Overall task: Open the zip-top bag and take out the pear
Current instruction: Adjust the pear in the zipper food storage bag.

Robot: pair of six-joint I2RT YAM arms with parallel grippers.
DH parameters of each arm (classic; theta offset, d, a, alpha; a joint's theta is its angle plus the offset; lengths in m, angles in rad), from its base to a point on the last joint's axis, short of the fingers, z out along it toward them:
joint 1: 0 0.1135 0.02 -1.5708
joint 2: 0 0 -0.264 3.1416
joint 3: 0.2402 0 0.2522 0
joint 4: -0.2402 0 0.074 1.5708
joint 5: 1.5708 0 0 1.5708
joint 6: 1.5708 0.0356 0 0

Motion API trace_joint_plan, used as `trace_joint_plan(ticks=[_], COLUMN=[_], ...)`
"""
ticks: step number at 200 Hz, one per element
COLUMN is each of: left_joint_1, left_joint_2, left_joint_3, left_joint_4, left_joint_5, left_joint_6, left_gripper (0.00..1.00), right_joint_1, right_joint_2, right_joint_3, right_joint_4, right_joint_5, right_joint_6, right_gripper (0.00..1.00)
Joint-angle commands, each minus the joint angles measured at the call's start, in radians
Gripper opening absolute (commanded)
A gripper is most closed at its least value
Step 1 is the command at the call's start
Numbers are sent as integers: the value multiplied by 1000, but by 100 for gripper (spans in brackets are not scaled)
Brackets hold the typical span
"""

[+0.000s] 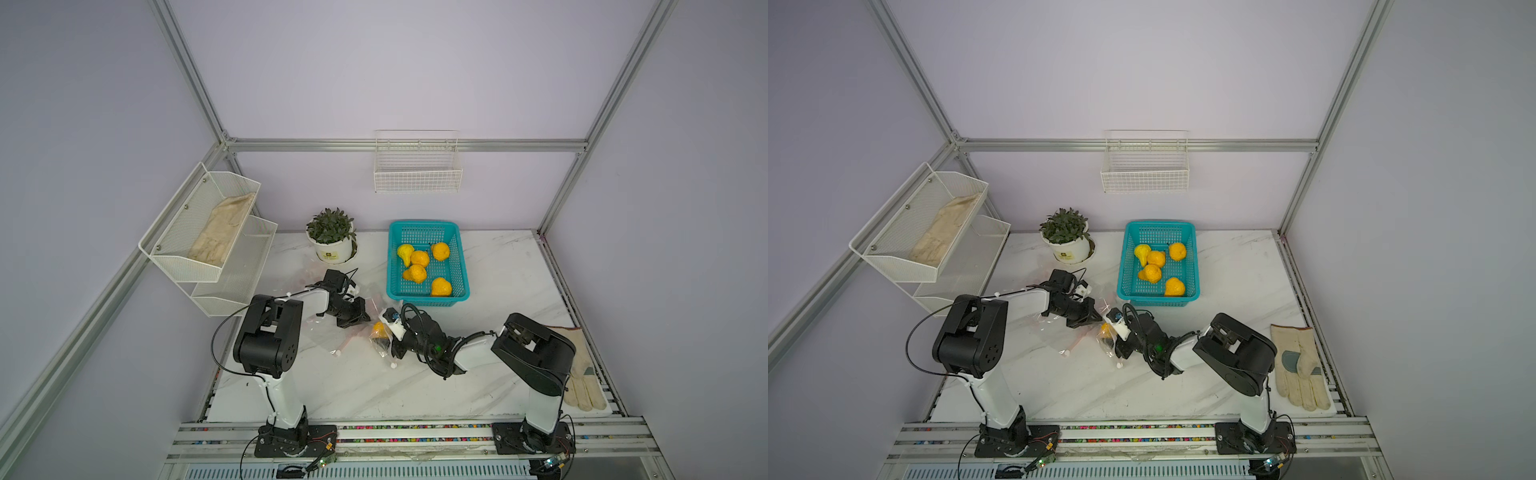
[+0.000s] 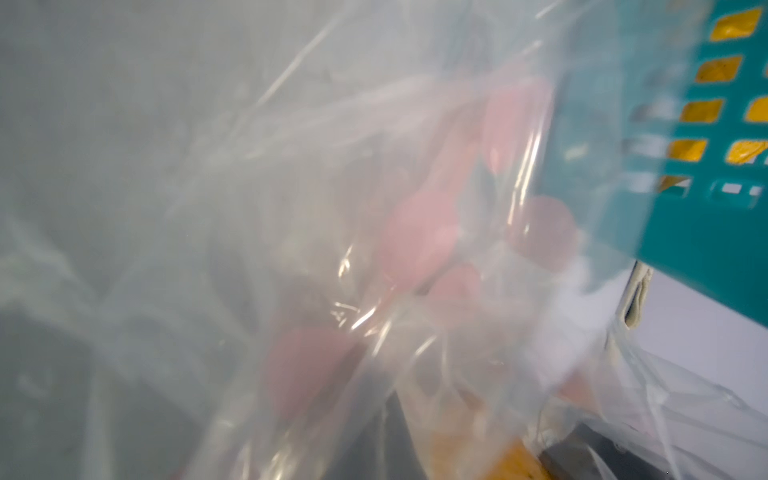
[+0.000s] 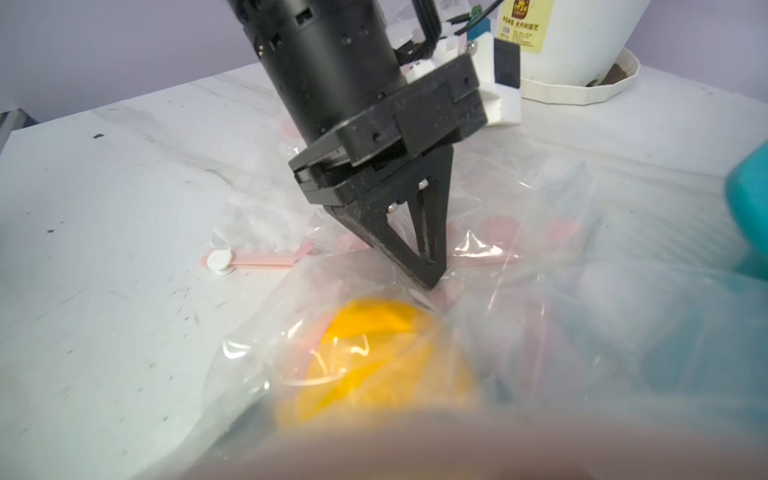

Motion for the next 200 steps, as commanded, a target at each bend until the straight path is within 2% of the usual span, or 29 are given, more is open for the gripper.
trace_joint_plan(ticks=[1,34,64,117,156,178,200], left_joint_1=[61,65,69,69,67,57,48], left_joint_2=[40,53,81,93,87,72,68], left_joint_3=[-32,-27,-21,-7,-6,-1,4], left_joint_4=[-65,-78,-90,-109,-111,-112,-113], left_joint_5=[-170,-223,-250,-279,-270,-258,-243], left_joint_6=[26,30,32,36,36,39,44], left_gripper=[0,0,0,0,0,0,0], right_joint_1=[-13,-12,-12,-12,-13,-13,-11], right_joint_2=[-94,-163,-243,-356,-388,-314,-237], right_joint_3=[-57,-113,-170,-221,-237,-197,-172], right_joint_4=[-70,-160,-213,-300,-307,-279,-159], right_joint_5=[32,43,-50,-91,-37,-27,-44], right_joint_6=[0,-6,-55,-135,-201,-223,-211], right_gripper=[50,57,59,83,76,72,69])
